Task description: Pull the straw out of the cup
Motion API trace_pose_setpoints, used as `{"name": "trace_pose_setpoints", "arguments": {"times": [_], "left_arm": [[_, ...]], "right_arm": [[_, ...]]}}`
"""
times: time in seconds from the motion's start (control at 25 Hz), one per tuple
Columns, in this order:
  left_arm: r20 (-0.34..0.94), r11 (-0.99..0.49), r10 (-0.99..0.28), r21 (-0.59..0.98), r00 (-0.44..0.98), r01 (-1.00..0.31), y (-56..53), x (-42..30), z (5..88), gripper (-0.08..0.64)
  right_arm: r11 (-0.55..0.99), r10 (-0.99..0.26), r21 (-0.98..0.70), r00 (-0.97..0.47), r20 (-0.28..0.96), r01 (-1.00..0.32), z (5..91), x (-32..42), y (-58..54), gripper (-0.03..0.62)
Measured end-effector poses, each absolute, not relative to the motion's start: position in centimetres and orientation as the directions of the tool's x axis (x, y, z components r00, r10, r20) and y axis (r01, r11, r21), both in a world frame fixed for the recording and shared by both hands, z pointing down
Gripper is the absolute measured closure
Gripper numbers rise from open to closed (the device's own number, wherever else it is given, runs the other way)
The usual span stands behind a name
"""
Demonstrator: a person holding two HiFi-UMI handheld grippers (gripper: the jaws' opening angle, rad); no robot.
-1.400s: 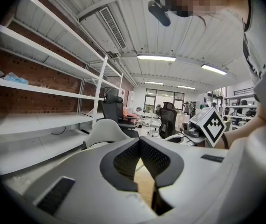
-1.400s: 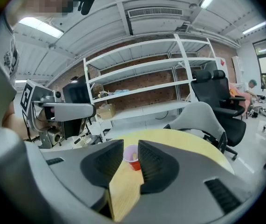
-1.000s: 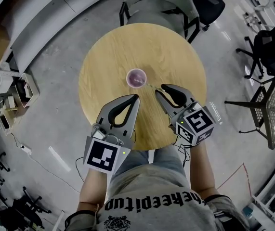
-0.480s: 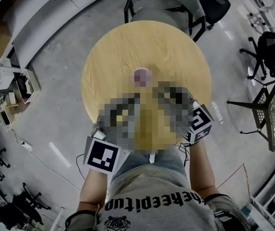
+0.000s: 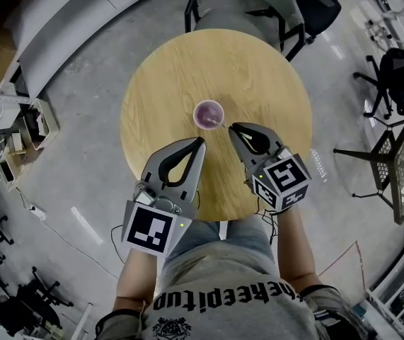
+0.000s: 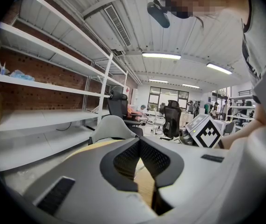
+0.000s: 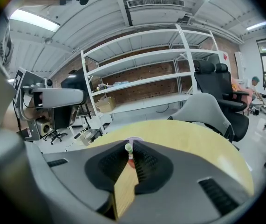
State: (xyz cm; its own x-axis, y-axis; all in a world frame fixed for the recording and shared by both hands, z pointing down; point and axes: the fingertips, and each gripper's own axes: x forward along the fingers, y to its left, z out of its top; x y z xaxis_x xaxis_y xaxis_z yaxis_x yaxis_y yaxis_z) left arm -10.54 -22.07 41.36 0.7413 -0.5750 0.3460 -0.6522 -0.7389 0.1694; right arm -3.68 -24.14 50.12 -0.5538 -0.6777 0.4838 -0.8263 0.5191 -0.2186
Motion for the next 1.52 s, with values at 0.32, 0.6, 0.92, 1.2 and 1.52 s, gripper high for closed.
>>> {"name": "trace_pose_setpoints", "arguments": {"times": [0.32,0.6,0.92,1.2,1.52], "left_arm": [[0.336,-0.741,-0.580,0.161,0.742,-0.652,-21.8,-10.2,41.0,0.541],[0.324,-0.741,-0.591,0.145,0.739,-0.656,-21.2,-9.4,39.8,0.541],[0.298,-0.737,-0.609,0.129,0.735,-0.664,-20.0,-8.5,38.3,0.541],[0.269,-0.736,-0.625,0.111,0.733,-0.668,-18.5,-7.5,36.7,0.541],[0.232,-0.748,-0.628,0.081,0.743,-0.658,-16.8,-5.1,34.7,0.541]], "right_arm": [[0.535,-0.691,-0.197,-0.559,0.457,-0.822,48.5,-3.7,-24.0,0.545],[0.554,-0.699,-0.178,-0.570,0.432,-0.813,46.2,-2.9,-23.6,0.546],[0.580,-0.704,-0.152,-0.587,0.400,-0.800,43.5,-2.4,-22.2,0.546],[0.601,-0.712,-0.128,-0.601,0.363,-0.789,41.1,-1.7,-20.6,0.546],[0.607,-0.735,-0.100,-0.605,0.305,-0.788,37.7,0.1,-18.3,0.548]]}}
